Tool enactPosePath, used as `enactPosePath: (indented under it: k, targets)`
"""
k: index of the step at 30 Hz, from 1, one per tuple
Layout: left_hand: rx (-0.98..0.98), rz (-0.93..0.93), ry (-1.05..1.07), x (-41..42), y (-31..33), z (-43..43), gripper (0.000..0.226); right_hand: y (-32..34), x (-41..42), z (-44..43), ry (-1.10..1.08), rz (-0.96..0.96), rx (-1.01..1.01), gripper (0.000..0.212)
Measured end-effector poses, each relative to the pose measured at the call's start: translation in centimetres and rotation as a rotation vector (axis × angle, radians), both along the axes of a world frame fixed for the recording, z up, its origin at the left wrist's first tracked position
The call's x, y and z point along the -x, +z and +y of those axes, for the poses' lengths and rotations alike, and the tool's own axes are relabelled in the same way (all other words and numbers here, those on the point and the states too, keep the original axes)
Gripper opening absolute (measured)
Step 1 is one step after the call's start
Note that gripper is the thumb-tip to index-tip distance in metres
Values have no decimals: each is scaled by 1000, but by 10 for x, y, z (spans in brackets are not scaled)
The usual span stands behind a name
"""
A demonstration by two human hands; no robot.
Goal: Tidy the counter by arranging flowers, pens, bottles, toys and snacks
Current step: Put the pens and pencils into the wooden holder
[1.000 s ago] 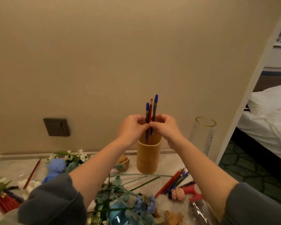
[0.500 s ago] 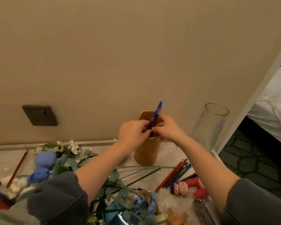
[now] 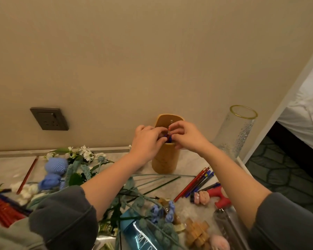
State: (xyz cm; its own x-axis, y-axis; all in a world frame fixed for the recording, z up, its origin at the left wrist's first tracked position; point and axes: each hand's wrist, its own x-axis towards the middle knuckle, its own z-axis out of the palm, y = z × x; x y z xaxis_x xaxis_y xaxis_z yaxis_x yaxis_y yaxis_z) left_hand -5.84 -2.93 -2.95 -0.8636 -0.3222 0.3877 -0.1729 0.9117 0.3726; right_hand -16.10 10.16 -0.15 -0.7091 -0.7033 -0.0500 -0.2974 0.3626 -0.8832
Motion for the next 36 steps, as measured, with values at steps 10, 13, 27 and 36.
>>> enactPosePath:
  k: [10,13,27,36]
  targets:
    - [-172,309,-89,-12,10,44,30,5,-11,55,-271,34,186,21]
    - [-188,224,-224,-15,-4,66,33,-12,-13,77,-312,44,86,22]
    - [-336,-461,-201,11,-73,92,29,-96,-24,104,-174,215,-555,46]
    - [-97,-614,-187,37,-95,100,36,-107,-11,97,-249,135,-650,30]
